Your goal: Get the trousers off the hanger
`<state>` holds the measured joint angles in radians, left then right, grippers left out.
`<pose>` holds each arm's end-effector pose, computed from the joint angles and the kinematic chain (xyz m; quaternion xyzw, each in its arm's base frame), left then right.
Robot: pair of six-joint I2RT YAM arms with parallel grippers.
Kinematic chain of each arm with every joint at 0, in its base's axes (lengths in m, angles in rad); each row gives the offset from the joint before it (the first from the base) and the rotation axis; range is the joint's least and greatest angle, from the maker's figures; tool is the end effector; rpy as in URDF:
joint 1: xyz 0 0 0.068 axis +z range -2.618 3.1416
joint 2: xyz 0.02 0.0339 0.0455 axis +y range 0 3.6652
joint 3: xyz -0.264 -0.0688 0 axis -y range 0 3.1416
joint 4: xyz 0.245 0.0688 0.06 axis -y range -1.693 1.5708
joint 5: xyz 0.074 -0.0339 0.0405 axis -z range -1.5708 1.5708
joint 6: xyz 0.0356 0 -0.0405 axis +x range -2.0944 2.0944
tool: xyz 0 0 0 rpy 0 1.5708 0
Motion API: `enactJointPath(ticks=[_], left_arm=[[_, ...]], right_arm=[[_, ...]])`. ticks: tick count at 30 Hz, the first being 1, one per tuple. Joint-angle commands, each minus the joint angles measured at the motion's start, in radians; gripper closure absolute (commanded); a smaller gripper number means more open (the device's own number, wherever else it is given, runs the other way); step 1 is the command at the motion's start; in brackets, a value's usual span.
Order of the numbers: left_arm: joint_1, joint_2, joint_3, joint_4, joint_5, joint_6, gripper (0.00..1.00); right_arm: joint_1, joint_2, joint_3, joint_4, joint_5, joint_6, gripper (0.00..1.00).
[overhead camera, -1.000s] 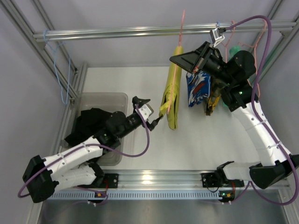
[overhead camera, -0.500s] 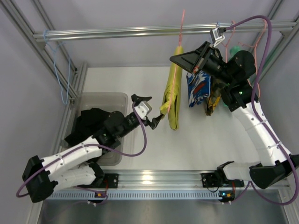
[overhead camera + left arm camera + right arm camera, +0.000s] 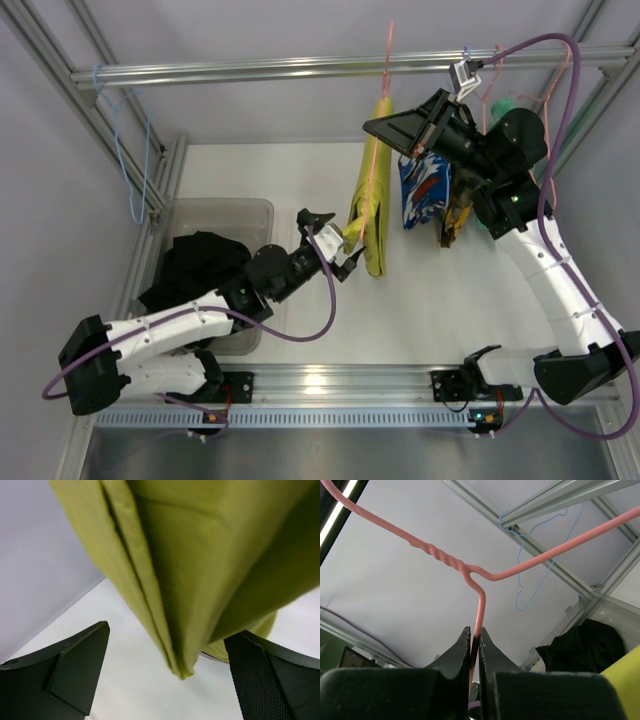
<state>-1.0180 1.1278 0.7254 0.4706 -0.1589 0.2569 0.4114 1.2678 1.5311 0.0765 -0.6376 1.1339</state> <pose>0.1438 -0.2223 0.3187 0.3583 0.5813 -0.2203 0.6965 0.2288 0.1230 0.5214 -0.0456 0.6033 0.6708 0.4289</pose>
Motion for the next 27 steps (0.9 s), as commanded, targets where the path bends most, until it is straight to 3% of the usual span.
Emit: enactJointPath(ticks=[1,6,21,22,25,26,27], left_arm=[[-0.001,-0.026,0.057,0.071,-0.086,0.031,0.01],[0.004,-0.065,0.059,0.036,-0.103,0.045,0.01],[0.033,0.024,0.106,0.186,-0.037,0.073,0.05],[0.036,0.023,0.112,0.186,-0.036,0.074,0.08],[0.053,0.017,0.124,0.186,-0.028,0.094,0.29],[0.058,0.013,0.138,0.184,-0.024,0.105,0.42],[0.064,0.012,0.147,0.172,-0.019,0.11,0.47]], right_arm=[[-0.003,-0.061,0.038,0.215,0.015,-0.056,1.0],[-0.003,-0.062,0.017,0.227,0.009,-0.042,1.0],[-0.003,-0.074,-0.002,0.233,-0.004,-0.036,1.0],[-0.003,-0.077,-0.014,0.233,-0.005,-0.036,1.0],[-0.003,-0.091,-0.051,0.227,-0.005,-0.036,1.0],[-0.003,-0.099,-0.06,0.224,-0.005,-0.036,1.0],[-0.002,-0.102,-0.068,0.224,-0.005,-0.036,1.0]])
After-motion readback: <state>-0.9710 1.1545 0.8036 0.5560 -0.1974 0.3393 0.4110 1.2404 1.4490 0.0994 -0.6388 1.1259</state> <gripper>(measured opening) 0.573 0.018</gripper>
